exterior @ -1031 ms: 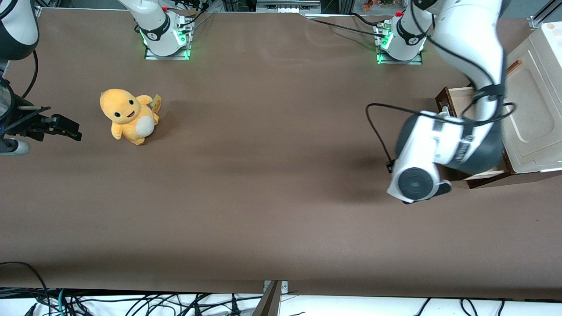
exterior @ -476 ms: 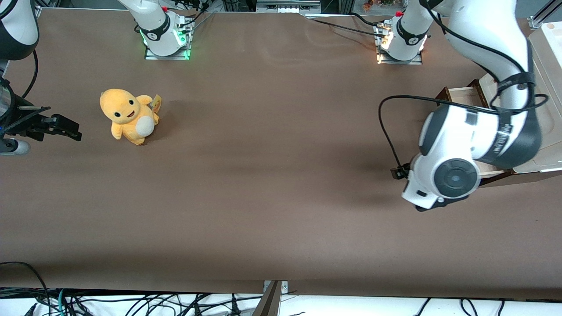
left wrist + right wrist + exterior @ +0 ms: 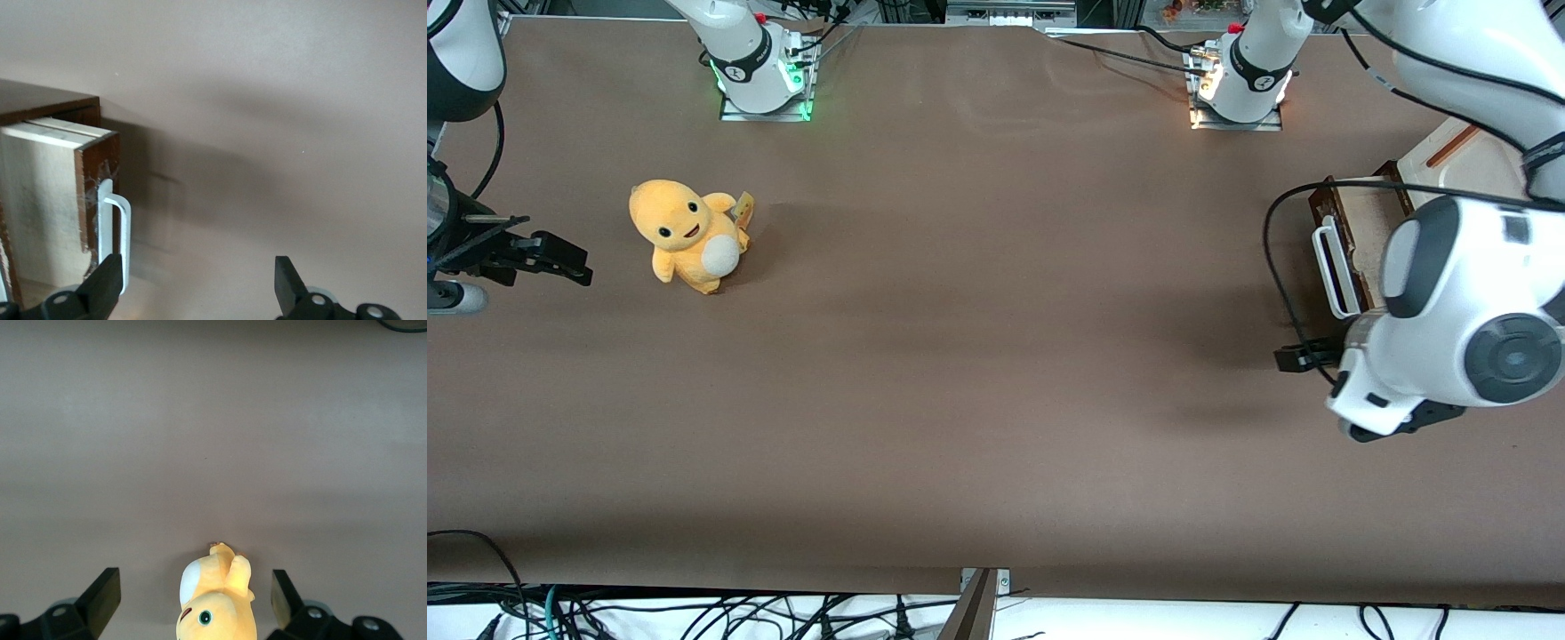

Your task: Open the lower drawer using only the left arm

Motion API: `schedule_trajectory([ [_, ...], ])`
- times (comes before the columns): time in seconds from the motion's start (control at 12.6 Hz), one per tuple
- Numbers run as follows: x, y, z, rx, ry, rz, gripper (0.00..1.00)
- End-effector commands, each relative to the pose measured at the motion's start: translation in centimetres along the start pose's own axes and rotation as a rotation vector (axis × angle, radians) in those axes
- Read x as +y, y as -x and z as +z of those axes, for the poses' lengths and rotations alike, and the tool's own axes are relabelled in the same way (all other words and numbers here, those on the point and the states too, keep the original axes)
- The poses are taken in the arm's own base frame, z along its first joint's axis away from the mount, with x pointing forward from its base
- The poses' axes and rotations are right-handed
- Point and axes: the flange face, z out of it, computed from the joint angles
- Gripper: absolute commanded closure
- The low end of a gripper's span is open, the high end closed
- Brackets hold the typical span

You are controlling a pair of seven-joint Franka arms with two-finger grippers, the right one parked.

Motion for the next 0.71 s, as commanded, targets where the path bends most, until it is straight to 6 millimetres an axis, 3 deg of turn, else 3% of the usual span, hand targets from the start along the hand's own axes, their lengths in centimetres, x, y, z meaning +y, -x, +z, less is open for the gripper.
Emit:
schedule_trajectory([
  [0.0, -0.9, 0.7, -2.8, 0.060, 0.054, 0.088, 0.00],
  [0.24, -3.3, -0.3, -4.1, 0.120, 0.135, 0.131, 0.00],
  [0.63, -3.0, 1.2, -3.5, 0.168, 0.132, 0.169, 0.00],
])
